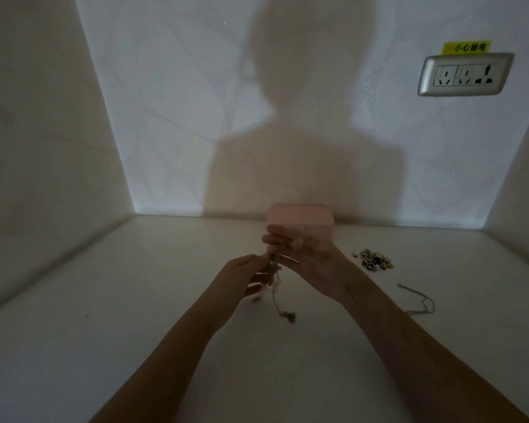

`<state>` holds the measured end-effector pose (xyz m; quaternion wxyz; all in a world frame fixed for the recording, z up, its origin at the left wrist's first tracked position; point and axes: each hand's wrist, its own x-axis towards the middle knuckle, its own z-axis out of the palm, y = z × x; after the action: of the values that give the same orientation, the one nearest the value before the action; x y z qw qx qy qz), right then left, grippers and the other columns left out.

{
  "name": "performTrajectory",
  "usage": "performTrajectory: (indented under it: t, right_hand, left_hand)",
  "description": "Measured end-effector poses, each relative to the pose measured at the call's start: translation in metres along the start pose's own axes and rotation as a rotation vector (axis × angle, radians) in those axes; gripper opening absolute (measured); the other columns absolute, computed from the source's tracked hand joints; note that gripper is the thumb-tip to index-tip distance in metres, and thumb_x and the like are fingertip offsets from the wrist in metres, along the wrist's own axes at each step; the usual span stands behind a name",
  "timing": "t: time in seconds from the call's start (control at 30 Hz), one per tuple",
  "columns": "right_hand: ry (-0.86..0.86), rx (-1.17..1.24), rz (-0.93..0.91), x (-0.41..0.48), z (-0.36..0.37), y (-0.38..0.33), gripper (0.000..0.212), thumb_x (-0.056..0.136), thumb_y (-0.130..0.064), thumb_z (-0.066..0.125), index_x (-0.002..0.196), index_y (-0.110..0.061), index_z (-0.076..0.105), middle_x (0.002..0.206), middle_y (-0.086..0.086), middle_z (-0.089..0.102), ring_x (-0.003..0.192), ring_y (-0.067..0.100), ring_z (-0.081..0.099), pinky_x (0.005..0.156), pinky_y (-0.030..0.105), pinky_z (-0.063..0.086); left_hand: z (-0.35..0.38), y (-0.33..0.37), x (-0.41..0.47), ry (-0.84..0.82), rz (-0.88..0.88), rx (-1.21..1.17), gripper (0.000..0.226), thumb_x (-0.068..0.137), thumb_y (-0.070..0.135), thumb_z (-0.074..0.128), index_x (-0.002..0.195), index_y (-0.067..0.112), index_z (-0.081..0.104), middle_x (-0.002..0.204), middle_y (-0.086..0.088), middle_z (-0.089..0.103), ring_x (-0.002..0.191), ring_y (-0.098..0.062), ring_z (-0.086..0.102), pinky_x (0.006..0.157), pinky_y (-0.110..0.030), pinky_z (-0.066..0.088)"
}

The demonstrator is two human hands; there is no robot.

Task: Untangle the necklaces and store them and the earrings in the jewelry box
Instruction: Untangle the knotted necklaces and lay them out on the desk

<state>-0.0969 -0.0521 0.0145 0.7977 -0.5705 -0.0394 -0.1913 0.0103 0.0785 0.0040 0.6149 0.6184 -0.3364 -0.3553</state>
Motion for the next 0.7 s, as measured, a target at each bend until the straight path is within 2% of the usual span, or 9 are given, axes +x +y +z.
performTrajectory:
  t: [0.1,0.2,0.3,0.4,0.5,0.6,0.67,0.7]
  right_hand:
    - [0.004,-0.132,-0.005,0.001,0.003,0.002,0.072,0.057,-0.048,0.084,0.115,-0.011,0.063,0.106,0.005,0.07,0.095,0.015,0.065,0.088,0.027,0.05]
    - [0.017,-0.188,0.004,-0.001,0.007,0.001,0.06,0.07,-0.051,0.074,0.116,-0.014,0.064,0.104,0.007,0.07,0.088,0.016,0.065,0.084,0.028,0.05]
    - [0.072,-0.153,0.026,-0.002,0.008,-0.002,0.054,0.074,-0.043,0.068,0.114,-0.008,0.06,0.089,0.006,0.072,0.069,0.011,0.065,0.061,0.018,0.05]
    - [0.191,-0.144,0.073,-0.003,0.008,-0.005,0.036,0.082,-0.03,0.06,0.112,-0.011,0.062,0.07,0.004,0.069,0.047,0.006,0.055,0.041,0.012,0.038]
    - [0.304,-0.059,0.127,-0.003,0.004,-0.007,0.02,0.092,-0.008,0.051,0.107,-0.01,0.065,0.069,0.004,0.067,0.045,0.006,0.05,0.039,0.012,0.037]
    - [0.382,-0.01,0.147,-0.005,-0.001,-0.013,0.018,0.091,-0.006,0.046,0.09,-0.007,0.064,0.069,0.004,0.062,0.045,0.007,0.048,0.037,0.013,0.034]
    - [0.399,-0.244,0.158,-0.006,-0.005,-0.015,0.01,0.088,-0.016,0.058,0.082,-0.009,0.056,0.062,0.001,0.051,0.042,0.006,0.039,0.036,0.014,0.027]
    - [0.397,-0.429,0.172,-0.007,-0.006,-0.015,0.017,0.085,-0.02,0.066,0.081,-0.01,0.053,0.059,-0.001,0.047,0.042,0.005,0.035,0.037,0.014,0.026]
  left_hand:
    - [0.0,-0.001,0.001,0.007,0.024,0.0,0.015,0.091,0.018,0.055,0.101,0.012,0.064,0.098,-0.005,0.07,0.093,-0.016,0.066,0.087,-0.032,0.047]
    - [-0.001,-0.001,0.0,-0.053,0.09,0.017,0.02,0.087,0.007,0.058,0.105,0.009,0.067,0.095,-0.008,0.07,0.09,-0.017,0.066,0.084,-0.029,0.052]
    - [0.0,0.0,-0.001,0.024,0.116,0.035,0.012,0.083,0.01,0.066,0.092,0.004,0.071,0.081,-0.009,0.07,0.075,-0.017,0.066,0.073,-0.023,0.054]
    - [-0.001,-0.001,0.0,0.111,0.145,0.084,0.005,0.08,0.01,0.07,0.081,0.007,0.074,0.07,-0.01,0.071,0.066,-0.017,0.066,0.067,-0.022,0.056]
    - [-0.002,-0.003,0.001,0.127,0.171,0.156,0.007,0.082,0.006,0.068,0.086,0.007,0.074,0.063,-0.006,0.07,0.056,-0.013,0.063,0.059,-0.02,0.054]
    - [-0.008,-0.006,0.004,0.194,0.227,0.381,0.008,0.083,0.01,0.068,0.078,0.016,0.072,0.059,0.003,0.069,0.05,-0.005,0.06,0.053,-0.015,0.05]
    - [-0.012,-0.006,0.004,0.23,0.257,0.501,0.01,0.084,0.014,0.067,0.076,0.018,0.07,0.061,0.005,0.068,0.048,0.0,0.058,0.052,-0.011,0.048]
    - [-0.012,-0.005,0.004,0.237,0.27,0.513,0.011,0.085,0.014,0.065,0.076,0.018,0.069,0.062,0.005,0.067,0.048,0.001,0.057,0.051,-0.011,0.047]
